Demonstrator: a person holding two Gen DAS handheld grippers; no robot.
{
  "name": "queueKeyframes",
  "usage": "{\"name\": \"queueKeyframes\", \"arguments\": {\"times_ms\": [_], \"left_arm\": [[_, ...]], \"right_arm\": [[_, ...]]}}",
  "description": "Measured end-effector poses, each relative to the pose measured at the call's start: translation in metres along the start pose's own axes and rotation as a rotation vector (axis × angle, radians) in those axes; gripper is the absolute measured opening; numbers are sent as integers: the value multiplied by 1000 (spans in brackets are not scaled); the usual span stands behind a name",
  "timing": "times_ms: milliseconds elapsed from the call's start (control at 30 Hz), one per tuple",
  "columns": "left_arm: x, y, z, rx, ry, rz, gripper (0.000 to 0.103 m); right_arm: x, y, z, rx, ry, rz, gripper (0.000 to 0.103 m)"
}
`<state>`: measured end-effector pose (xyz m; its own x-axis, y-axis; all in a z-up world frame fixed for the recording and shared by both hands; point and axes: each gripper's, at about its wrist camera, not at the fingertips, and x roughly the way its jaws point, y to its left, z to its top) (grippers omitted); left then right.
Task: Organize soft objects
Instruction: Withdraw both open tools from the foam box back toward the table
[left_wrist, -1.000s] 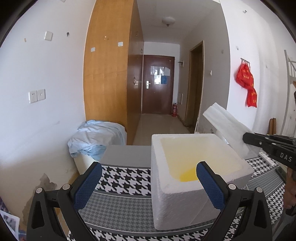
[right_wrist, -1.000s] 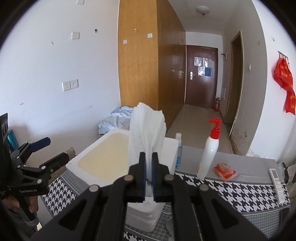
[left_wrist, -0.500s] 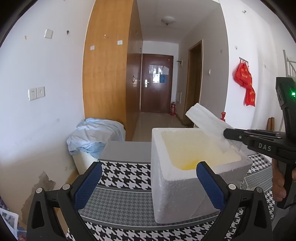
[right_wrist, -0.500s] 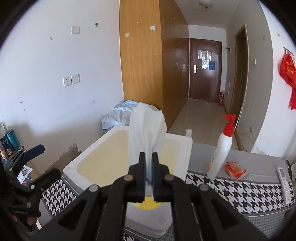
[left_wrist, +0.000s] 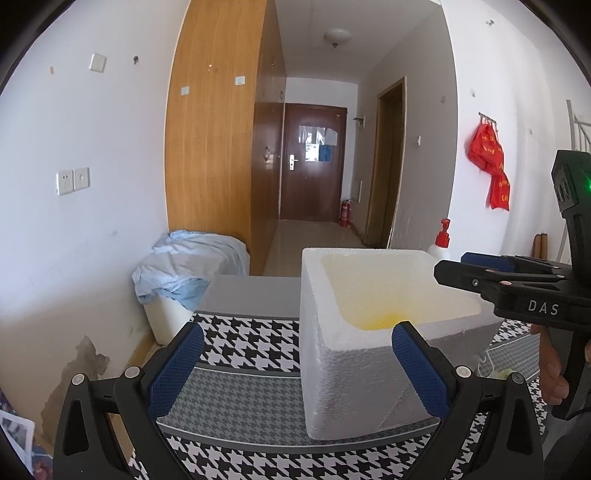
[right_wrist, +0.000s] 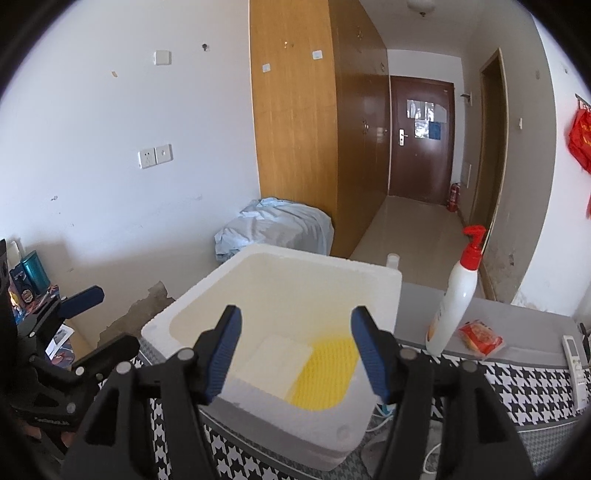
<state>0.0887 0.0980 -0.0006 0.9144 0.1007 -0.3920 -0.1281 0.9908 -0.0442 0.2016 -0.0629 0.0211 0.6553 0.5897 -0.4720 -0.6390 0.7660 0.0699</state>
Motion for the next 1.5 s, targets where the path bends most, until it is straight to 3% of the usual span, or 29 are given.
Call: {"name": "queueKeyframes", "arguments": {"times_ms": [500, 767, 833, 1500], "left_arm": [[-10, -12, 0, 17, -3, -16, 102], [-20, -16, 5, 10, -29, -12, 102], [-22, -19, 4, 12, -32, -17, 102], [-39, -39, -4, 25, -56, -46, 102]], "right_arm": [[-31, -5, -11, -10, -46, -3, 78], [-47, -9, -24, -12, -71, -9, 90], [-51, -9, -27, -17, -78, -9, 97], [-85, -18, -53, -29, -122, -18, 99]]}}
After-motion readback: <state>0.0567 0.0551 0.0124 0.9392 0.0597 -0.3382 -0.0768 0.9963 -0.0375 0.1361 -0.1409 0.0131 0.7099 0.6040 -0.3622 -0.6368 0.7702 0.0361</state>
